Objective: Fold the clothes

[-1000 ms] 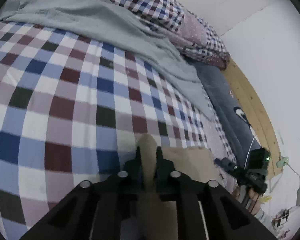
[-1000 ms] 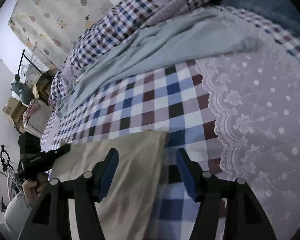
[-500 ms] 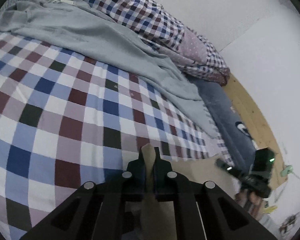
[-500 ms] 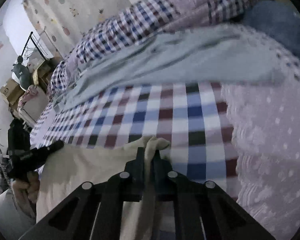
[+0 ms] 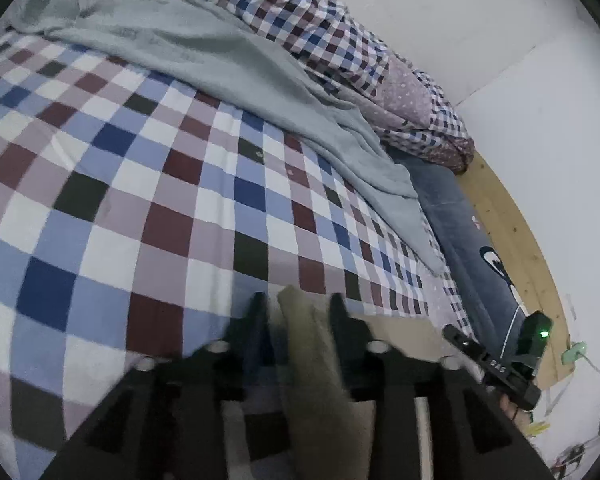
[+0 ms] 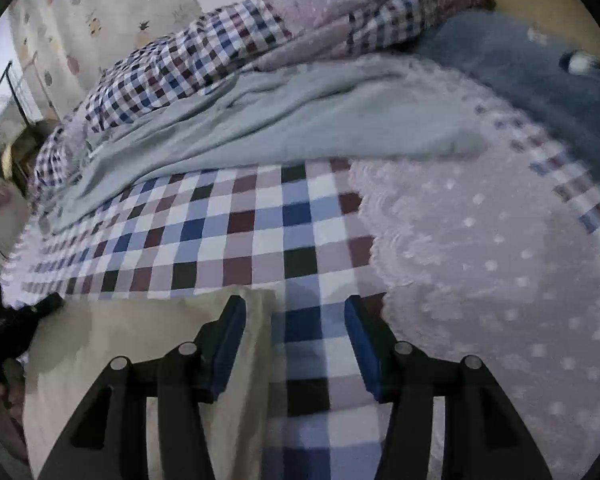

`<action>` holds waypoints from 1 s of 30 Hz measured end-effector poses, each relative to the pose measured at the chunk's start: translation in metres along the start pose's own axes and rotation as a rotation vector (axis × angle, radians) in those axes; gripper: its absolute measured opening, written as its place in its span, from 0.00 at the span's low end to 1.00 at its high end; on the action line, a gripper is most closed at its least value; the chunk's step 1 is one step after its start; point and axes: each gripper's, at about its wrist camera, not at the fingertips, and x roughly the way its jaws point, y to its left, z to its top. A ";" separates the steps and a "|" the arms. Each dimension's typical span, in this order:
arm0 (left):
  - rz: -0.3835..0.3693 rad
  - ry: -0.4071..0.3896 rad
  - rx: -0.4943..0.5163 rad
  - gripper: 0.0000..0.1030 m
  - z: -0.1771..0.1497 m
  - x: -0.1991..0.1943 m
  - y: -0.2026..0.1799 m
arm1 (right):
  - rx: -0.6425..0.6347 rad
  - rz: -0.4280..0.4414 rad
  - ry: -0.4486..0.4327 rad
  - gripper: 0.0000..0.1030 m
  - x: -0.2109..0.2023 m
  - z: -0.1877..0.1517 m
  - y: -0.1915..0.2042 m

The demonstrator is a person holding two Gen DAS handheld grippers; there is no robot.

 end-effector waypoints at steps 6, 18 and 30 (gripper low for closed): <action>0.048 -0.041 0.076 0.63 -0.013 -0.032 -0.022 | -0.102 0.057 -0.031 0.59 -0.037 -0.002 0.035; -0.074 -0.037 0.244 0.13 -0.021 -0.050 -0.101 | -0.118 0.379 0.023 0.07 -0.028 -0.010 0.093; 0.327 0.030 0.350 0.01 -0.036 -0.007 -0.079 | -0.107 0.209 0.163 0.00 0.027 -0.016 0.065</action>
